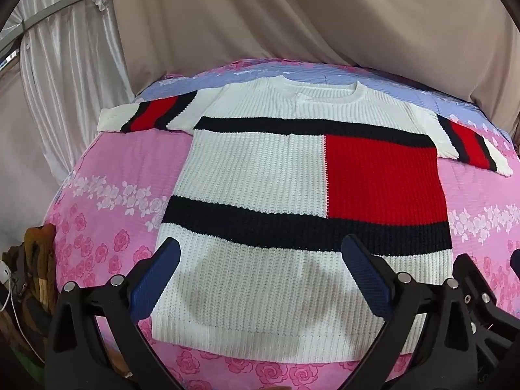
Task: Fold small clothes
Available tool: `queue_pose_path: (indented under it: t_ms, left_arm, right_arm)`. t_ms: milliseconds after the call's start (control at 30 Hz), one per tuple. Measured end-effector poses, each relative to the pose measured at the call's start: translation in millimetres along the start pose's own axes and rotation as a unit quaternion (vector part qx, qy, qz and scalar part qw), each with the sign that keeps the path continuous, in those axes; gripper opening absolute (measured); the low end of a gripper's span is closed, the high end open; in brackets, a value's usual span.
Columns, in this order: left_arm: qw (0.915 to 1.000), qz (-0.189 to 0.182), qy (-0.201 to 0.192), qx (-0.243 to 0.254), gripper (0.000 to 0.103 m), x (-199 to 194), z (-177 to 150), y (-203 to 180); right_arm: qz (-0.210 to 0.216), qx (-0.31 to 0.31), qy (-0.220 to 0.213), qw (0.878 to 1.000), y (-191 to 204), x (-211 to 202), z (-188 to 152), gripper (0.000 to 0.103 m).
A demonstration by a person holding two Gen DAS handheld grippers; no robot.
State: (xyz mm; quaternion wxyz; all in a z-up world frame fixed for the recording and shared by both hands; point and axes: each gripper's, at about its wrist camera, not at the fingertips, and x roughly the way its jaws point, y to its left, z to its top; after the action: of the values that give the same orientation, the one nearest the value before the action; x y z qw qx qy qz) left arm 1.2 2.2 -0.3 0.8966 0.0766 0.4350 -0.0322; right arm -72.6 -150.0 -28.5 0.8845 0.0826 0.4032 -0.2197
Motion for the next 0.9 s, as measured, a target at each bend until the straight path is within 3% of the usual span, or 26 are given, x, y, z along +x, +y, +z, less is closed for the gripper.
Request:
queue_pose_path:
  t_ms: [900]
  left_arm:
    - [0.9997,-0.001,0.021,0.010,0.097,15.0,-1.8,-6.7]
  right_arm:
    - [0.003,-0.007,0.027,1.000,3.0,16.1,-0.8,0.098]
